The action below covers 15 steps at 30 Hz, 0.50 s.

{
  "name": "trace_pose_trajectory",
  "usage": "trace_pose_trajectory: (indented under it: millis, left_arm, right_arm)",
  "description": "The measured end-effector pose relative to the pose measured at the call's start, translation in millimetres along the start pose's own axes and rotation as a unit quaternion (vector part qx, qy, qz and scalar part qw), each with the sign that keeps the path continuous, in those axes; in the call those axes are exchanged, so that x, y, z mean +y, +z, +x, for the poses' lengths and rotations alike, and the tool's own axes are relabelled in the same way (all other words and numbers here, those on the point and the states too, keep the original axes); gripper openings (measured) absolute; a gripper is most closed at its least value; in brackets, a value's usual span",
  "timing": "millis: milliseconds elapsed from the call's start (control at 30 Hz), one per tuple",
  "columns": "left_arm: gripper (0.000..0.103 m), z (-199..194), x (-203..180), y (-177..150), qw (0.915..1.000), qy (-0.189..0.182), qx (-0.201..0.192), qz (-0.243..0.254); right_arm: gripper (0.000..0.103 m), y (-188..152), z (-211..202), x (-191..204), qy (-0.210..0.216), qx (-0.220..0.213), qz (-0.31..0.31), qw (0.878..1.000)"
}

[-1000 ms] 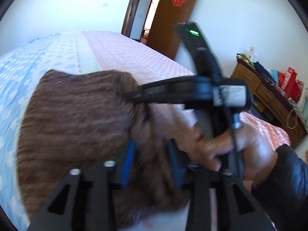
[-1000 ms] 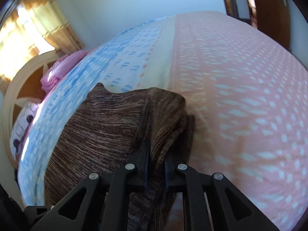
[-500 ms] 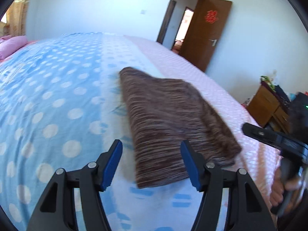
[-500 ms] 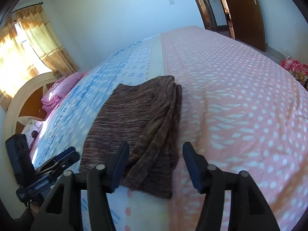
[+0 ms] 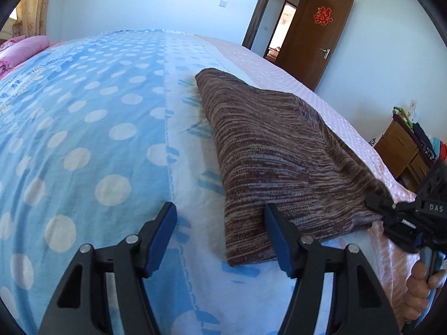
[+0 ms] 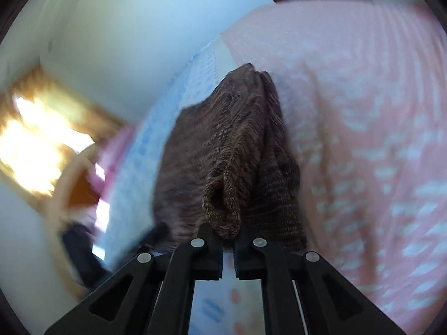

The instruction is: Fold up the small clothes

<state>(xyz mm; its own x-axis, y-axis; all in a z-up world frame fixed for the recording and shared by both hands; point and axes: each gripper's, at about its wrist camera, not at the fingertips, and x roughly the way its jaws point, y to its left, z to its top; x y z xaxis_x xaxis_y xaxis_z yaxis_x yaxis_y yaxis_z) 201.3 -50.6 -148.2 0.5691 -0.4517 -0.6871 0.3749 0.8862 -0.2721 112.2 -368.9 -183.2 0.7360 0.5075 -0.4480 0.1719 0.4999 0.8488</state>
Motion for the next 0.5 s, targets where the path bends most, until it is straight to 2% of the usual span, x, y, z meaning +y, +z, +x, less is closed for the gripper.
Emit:
trace_pose_trajectory:
  millis: [67, 133, 200, 233, 300, 333, 400, 433, 467, 500]
  left_arm:
    - [0.067, 1.5, 4.0, 1.3, 0.9999, -0.007, 0.001, -0.008]
    - [0.066, 0.6, 5.4, 1.6, 0.9999, -0.011, 0.002, -0.009]
    - [0.066, -1.3, 3.9, 2.2, 1.0000, -0.006, 0.003, -0.003]
    - [0.066, -2.5, 2.8, 3.3, 1.0000, -0.001, 0.005, -0.001]
    - [0.063, -9.3, 0.5, 7.8, 1.0000, 0.007, 0.000, 0.003]
    - [0.063, -15.2, -0.6, 12.2, 0.9999, 0.010, -0.013, 0.004]
    - [0.063, -21.9, -3.0, 23.3, 0.9993, 0.016, -0.034, 0.005]
    - [0.063, -22.6, -5.2, 29.8, 0.9990, 0.016, -0.041, 0.005]
    - [0.064, -21.3, -8.8, 37.9, 0.9988, 0.015, -0.045, 0.006]
    - [0.063, -17.8, -13.8, 46.7, 0.9987, 0.017, -0.048, 0.010]
  right_arm:
    - [0.005, -4.9, -4.5, -25.5, -0.008, 0.011, 0.050, 0.999]
    - [0.003, -8.8, -12.3, -35.8, 0.003, 0.015, 0.056, 0.998]
    - [0.004, -10.4, -22.4, -16.9, -0.045, 0.012, -0.005, 0.999]
    - [0.008, -11.0, -24.6, -7.0, -0.066, 0.010, -0.032, 0.997]
    - [0.011, -13.5, -36.1, 21.3, -0.136, -0.006, -0.113, 0.984]
    - [0.011, -13.9, -42.1, 33.4, -0.156, -0.024, -0.146, 0.977]
    - [0.011, -13.8, -51.2, 55.1, -0.189, -0.059, -0.208, 0.958]
    - [0.011, -12.5, -51.6, 69.6, -0.204, -0.074, -0.246, 0.945]
    - [0.011, -10.6, -47.5, 82.6, -0.213, -0.080, -0.281, 0.932]
    - [0.011, -2.9, -40.1, 88.2, -0.215, -0.081, -0.301, 0.926]
